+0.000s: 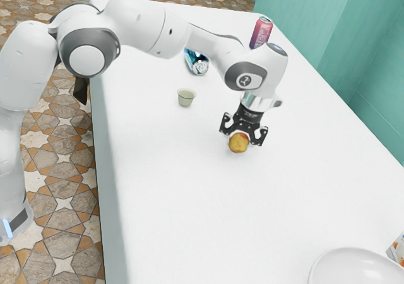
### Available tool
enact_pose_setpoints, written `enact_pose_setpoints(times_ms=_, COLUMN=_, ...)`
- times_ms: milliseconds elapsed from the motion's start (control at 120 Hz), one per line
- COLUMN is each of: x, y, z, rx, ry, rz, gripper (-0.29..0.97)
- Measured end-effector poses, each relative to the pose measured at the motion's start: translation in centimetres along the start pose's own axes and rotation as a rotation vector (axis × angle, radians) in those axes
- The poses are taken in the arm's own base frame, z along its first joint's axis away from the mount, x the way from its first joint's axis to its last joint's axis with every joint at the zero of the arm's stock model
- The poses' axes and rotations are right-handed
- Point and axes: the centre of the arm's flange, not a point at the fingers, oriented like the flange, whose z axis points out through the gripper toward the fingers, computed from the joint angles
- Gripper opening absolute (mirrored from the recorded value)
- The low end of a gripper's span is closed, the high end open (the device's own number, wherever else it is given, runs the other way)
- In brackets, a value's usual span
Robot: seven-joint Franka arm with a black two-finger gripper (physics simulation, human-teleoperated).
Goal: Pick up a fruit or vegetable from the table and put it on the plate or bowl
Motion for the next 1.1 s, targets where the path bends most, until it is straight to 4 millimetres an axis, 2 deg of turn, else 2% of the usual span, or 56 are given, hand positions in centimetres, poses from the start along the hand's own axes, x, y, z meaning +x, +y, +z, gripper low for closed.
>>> enact_pose_setpoints(times_ms=167, x=-1.1, y=1.3, z=-4.2, rx=-0.062, ry=0.055, rz=0.033, gripper=0.27)
enact_pose_setpoints(times_ms=233, x=-3.4, y=3.4, z=-7.0, rx=-0.112, ry=0.089, rz=0.089, gripper=0.27)
enact_pose_setpoints(times_ms=342, x=-7.8, y=8.7, z=-10.7, rx=-0.216, ry=0.140, rz=0.212, gripper=0.22)
enact_pose_setpoints(times_ms=375, x=-8.8, y=10.3, z=-10.9, rx=-0.246, ry=0.149, rz=0.244, gripper=0.20)
enact_pose_setpoints(times_ms=425, x=-10.2, y=12.5, z=-9.9, rx=-0.276, ry=0.160, rz=0.288, gripper=0.16)
enact_pose_setpoints(times_ms=500, x=-12.3, y=15.3, z=-9.9, rx=-0.359, ry=0.198, rz=0.350, gripper=0.17)
enact_pose_setpoints(times_ms=567, x=-15.7, y=17.4, z=-10.8, rx=-0.454, ry=0.250, rz=0.431, gripper=0.17)
enact_pose_setpoints(times_ms=692, x=-25.0, y=19.8, z=-13.7, rx=-0.628, ry=0.367, rz=0.607, gripper=0.18)
enact_pose_setpoints(times_ms=750, x=-28.5, y=20.7, z=-13.5, rx=-0.691, ry=0.403, rz=0.675, gripper=0.18)
enact_pose_setpoints(times_ms=908, x=-36.0, y=23.4, z=-10.6, rx=-0.861, ry=0.438, rz=0.818, gripper=0.18)
enact_pose_setpoints(times_ms=992, x=-37.9, y=23.8, z=-9.7, rx=-0.912, ry=0.458, rz=0.860, gripper=0.18)
enact_pose_setpoints(times_ms=1100, x=-39.0, y=24.1, z=-8.7, rx=-0.945, ry=0.471, rz=0.888, gripper=0.18)
